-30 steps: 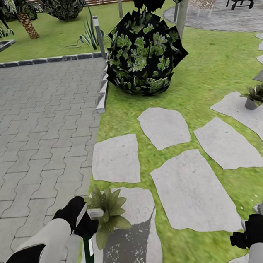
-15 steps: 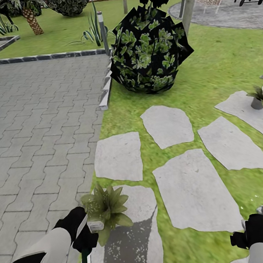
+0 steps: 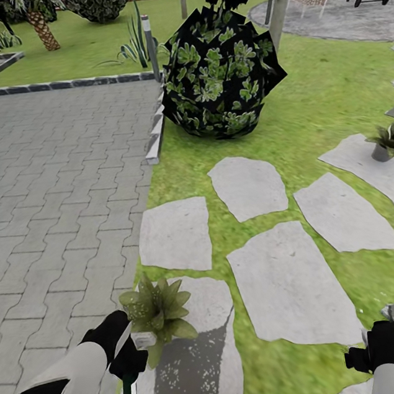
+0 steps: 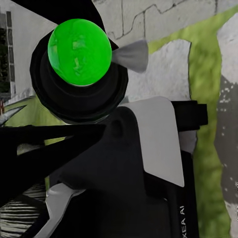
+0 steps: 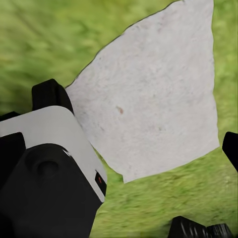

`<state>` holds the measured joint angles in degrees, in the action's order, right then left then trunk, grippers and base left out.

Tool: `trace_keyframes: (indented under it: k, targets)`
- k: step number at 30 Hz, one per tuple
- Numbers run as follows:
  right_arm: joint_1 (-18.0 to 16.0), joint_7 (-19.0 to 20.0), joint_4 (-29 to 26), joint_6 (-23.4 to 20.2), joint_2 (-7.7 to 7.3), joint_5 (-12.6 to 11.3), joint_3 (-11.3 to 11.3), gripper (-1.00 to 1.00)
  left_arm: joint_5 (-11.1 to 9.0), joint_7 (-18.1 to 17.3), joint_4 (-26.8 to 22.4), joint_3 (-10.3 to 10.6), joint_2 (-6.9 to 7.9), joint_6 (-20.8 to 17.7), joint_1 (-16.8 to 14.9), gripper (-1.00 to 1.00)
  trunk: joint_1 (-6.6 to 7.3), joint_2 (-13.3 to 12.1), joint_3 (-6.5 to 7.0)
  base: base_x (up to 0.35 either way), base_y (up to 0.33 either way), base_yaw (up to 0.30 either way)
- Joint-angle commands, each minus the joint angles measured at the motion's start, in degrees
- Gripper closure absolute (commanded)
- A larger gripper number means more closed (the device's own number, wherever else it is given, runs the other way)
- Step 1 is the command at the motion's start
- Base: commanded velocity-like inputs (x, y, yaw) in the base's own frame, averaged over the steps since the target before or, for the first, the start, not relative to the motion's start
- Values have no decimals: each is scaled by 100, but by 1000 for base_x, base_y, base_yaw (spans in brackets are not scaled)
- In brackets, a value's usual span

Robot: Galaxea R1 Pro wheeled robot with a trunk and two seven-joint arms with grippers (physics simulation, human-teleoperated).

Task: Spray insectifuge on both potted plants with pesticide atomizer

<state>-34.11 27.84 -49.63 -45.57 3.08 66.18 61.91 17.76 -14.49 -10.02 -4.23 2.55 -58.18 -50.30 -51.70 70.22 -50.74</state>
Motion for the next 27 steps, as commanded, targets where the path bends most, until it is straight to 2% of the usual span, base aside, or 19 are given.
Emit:
trace_keyframes:
  k: [1,5,17,22,27]
  targets:
    - [-9,50,-11,4,7,61,20,-100,61,-36,-9,-45,0,-25,0,100,0,3,-4,0,0,-291]
    - [-13,47,-11,4,6,61,20,-100,61,-37,-11,-51,0,-21,0,100,-44,83,-40,0,0,-240]
    - [-14,50,-11,4,4,61,20,-100,61,-37,-11,-52,0,-20,2,100,-308,564,-291,0,0,-13]
    - [-12,47,-11,6,6,61,20,-100,61,-37,-10,-45,7,-18,9,100,-308,564,-316,0,0,0]
    - [-14,46,-11,5,4,61,20,-100,69,-37,-9,-43,23,-18,199,100,-308,564,-317,0,0,0]
